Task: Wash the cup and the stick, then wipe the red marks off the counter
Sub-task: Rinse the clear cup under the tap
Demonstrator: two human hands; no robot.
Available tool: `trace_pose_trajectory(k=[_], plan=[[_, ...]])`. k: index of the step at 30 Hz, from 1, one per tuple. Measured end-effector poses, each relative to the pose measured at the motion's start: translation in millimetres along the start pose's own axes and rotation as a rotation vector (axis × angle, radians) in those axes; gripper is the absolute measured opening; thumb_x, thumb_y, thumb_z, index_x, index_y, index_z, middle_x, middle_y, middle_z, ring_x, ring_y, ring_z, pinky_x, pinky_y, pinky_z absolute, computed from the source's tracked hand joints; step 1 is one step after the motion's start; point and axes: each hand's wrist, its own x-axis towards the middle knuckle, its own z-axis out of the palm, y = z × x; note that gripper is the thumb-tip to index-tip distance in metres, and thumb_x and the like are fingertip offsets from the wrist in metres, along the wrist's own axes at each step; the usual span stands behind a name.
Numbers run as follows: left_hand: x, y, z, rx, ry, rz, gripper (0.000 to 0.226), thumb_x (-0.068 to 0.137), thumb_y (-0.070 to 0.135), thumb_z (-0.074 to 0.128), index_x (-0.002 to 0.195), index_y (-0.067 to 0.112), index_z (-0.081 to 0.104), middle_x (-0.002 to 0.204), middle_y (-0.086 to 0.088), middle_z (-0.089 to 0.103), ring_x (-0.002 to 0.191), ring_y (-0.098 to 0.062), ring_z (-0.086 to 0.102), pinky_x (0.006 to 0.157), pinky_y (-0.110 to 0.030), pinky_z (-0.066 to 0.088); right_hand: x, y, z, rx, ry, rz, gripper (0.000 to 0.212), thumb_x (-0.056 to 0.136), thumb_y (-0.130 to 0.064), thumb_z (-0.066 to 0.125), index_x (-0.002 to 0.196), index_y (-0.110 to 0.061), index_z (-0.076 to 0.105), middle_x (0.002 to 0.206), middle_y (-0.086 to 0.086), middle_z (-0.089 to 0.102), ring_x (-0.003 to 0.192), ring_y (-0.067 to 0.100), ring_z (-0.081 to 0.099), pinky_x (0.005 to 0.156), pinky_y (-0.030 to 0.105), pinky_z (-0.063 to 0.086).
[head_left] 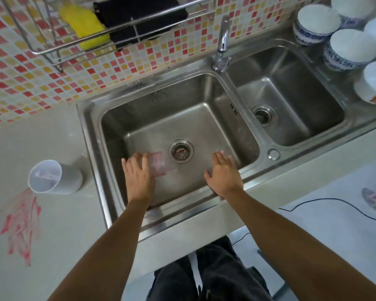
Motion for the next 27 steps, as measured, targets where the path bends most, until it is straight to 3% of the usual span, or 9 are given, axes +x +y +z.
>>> trace_pose_trajectory(k=[4,9,13,18,21,24,27], plan=[[6.5,6.5,-3.9,0.158,0.018,0.048,0.069,0.067,-0.010,0.067,0.130,0.006,0.044,0.125,-0.023,0.047,0.118,-0.039,0.043,0.118,-0.057,0.016,0.2,0.9,-1.2,-0.002,-0.027,-0.009,0.070,0.095,-0.040,0.040,0.152,-0.004,0.019,0.159,0.014,0.022,0.149,0.024,0.012,0.120,0.037,0.000],[15.2,10.1,-10.1,0.352,0.009,0.222,0.074,0.062,-0.006,0.073,0.130,0.004,0.046,0.125,-0.025,0.047,0.116,-0.043,0.046,0.120,-0.049,0.001,-0.5,0.0,-1.0,-0.001,-0.029,-0.021,0.069,0.095,-0.038,0.040,0.151,-0.002,0.021,0.158,0.015,0.024,0.148,0.024,0.013,0.121,0.038,0.001],[17.4,15.2,-16.1,0.440,-0.039,0.203,0.084,0.058,-0.001,0.078,0.134,0.005,0.043,0.128,-0.023,0.041,0.119,-0.042,0.044,0.119,-0.047,-0.004,-0.3,0.9,-0.2,-0.001,-0.033,-0.033,0.069,0.094,-0.038,0.040,0.150,-0.002,0.023,0.157,0.016,0.027,0.148,0.024,0.016,0.122,0.040,0.003],[16.3,17.5,-18.7,0.377,0.007,0.102,0.074,0.064,-0.005,0.072,0.132,0.004,0.045,0.125,-0.026,0.049,0.119,-0.044,0.047,0.120,-0.049,-0.002,-0.1,2.7,0.1,0.038,-0.039,-0.048,0.067,0.093,-0.036,0.042,0.149,-0.003,0.025,0.156,0.014,0.028,0.148,0.023,0.016,0.120,0.039,0.004],[19.2,23.9,-22.5,0.280,0.038,-0.011,0.062,0.071,0.002,0.072,0.128,0.005,0.047,0.122,-0.023,0.053,0.115,-0.040,0.051,0.118,-0.057,0.014,-2.2,4.4,-4.6,0.071,-0.058,-0.079,0.067,0.095,-0.036,0.044,0.150,-0.005,0.024,0.157,0.012,0.028,0.147,0.022,0.018,0.120,0.039,0.005],[25.3,36.0,-29.9,0.183,0.048,-0.105,0.059,0.072,0.015,0.076,0.124,0.006,0.050,0.120,-0.019,0.054,0.108,-0.036,0.059,0.112,-0.064,0.021,2.6,6.8,-18.6,0.297,-0.051,-0.039,0.064,0.095,-0.033,0.051,0.149,-0.006,0.029,0.155,0.011,0.033,0.144,0.024,0.027,0.120,0.038,0.018],[41.2,49.7,-37.1,0.102,0.044,-0.155,0.070,0.063,0.032,0.083,0.121,0.007,0.053,0.115,-0.018,0.054,0.103,-0.037,0.060,0.108,-0.069,0.021,32.5,19.0,-51.4,0.476,0.003,0.030,0.063,0.096,-0.031,0.054,0.151,-0.010,0.029,0.157,0.008,0.029,0.144,0.024,0.027,0.116,0.034,0.023]])
